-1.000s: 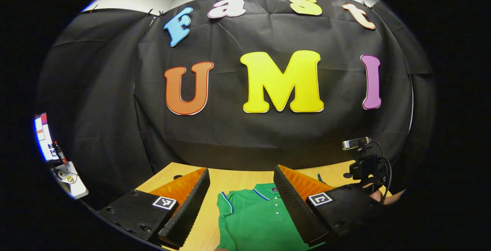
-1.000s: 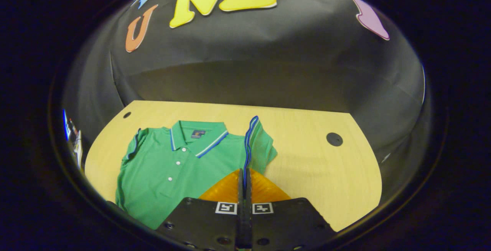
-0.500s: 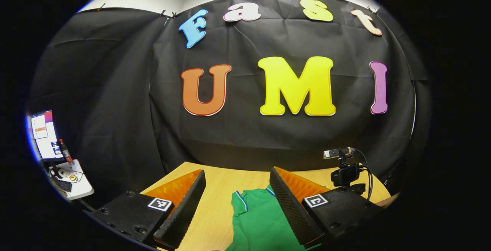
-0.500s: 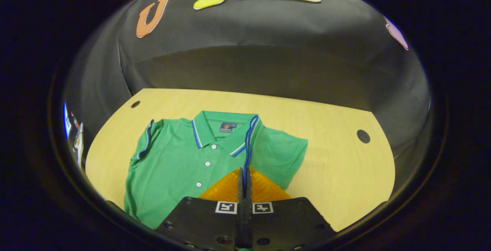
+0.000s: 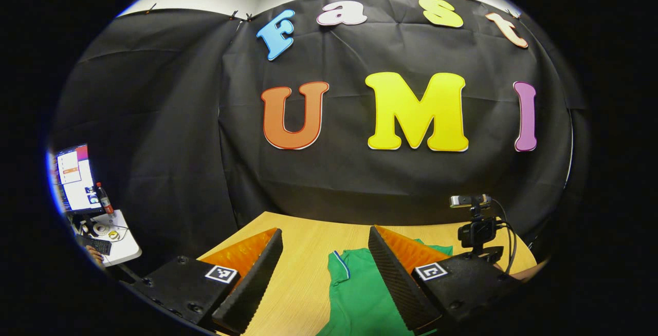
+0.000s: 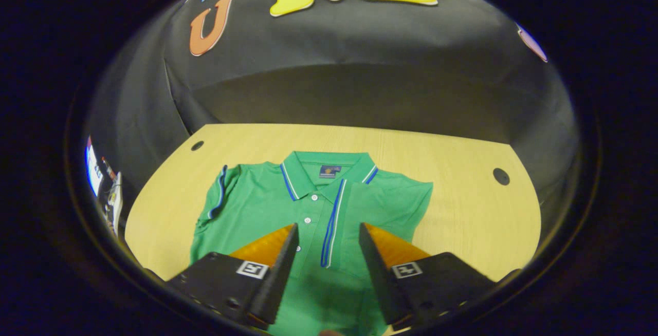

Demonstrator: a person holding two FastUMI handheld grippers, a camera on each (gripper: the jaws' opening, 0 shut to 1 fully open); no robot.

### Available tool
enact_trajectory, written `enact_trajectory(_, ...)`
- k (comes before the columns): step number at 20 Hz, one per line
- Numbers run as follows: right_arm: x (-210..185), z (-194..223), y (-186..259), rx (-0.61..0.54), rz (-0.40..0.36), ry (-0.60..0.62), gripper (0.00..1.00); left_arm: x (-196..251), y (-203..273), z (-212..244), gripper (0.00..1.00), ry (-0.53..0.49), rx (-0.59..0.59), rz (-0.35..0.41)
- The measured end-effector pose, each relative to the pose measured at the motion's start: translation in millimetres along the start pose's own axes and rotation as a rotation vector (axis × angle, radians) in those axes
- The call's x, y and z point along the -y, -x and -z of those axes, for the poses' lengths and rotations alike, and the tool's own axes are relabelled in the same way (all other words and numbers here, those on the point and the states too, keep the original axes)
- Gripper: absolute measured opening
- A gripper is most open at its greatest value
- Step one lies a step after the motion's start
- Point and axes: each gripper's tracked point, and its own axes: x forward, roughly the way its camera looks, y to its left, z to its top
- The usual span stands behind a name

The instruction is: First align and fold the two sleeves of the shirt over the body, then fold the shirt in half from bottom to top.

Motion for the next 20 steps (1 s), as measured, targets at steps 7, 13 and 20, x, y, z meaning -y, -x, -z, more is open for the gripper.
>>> enact_trajectory(7,13,-46,114,0.229,0.085,0.020,0.96,19,-37,19,1.00,-0.024,-0.003,0.109)
enact_trajectory(13,11,-47,202,0.316,0.106,0.031,0.96,39,-88,68,1.00,-0.042,-0.074,0.198)
enact_trajectory(20,47,-41,252,0.331,0.224,0.009,0.98,41,-152,158,1.00,-0.066,-0.216,0.222)
